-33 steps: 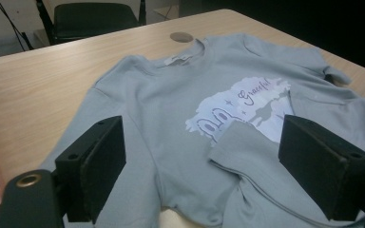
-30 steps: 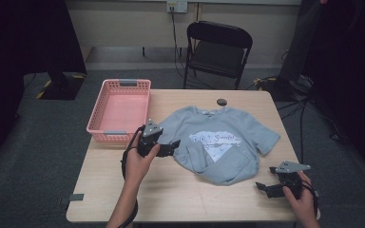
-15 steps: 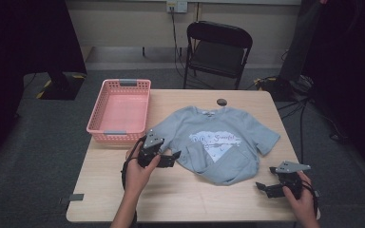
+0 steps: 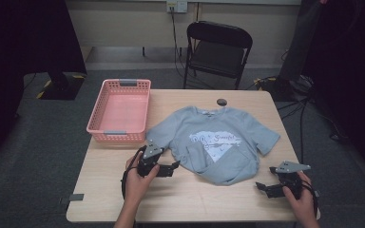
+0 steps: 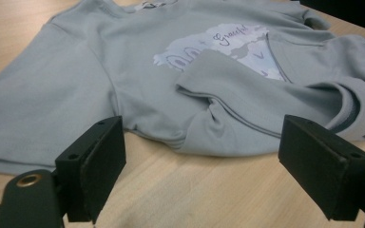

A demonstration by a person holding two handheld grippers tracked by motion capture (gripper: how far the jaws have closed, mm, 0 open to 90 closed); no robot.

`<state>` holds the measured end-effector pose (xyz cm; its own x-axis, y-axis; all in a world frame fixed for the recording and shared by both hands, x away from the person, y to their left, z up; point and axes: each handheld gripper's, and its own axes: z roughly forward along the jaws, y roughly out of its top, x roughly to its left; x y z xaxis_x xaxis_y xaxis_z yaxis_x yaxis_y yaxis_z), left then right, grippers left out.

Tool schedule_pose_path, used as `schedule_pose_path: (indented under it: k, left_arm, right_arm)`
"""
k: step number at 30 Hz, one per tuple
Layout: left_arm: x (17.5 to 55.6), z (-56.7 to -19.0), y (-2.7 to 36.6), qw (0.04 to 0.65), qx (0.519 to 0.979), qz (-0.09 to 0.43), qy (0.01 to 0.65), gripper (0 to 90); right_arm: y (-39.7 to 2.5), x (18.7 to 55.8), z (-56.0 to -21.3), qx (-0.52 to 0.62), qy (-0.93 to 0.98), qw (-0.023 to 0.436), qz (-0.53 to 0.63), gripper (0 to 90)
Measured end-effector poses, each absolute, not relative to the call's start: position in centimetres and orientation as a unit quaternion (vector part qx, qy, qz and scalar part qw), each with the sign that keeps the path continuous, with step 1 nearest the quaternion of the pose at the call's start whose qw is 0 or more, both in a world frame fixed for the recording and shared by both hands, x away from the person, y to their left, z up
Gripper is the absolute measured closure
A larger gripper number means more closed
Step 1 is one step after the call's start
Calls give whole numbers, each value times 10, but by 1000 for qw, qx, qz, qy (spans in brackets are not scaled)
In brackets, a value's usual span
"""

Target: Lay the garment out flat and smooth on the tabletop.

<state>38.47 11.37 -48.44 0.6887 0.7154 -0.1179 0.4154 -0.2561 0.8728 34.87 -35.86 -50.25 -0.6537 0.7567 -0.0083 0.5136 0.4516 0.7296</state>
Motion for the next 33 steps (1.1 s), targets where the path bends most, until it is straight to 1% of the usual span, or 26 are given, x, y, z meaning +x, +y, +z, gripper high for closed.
schedule_pose_path:
  k: [14, 22, 26, 33]
  left_arm:
    - [379, -500, 109, 472, 795, 148, 352, 158]
    - [378, -506, 111, 453, 803, 155, 355, 158]
    - [379, -512, 113, 446, 806, 151, 358, 159]
    - [377, -513, 110, 428, 817, 170, 347, 152]
  right_arm:
    - [-358, 348, -503, 372, 838, 167, 362, 85]
    - [-358, 348, -503, 372, 838, 166, 362, 85]
    - [-358, 348, -503, 372, 838, 166, 362, 85]
    - [-358, 348, -503, 372, 839, 166, 361, 85]
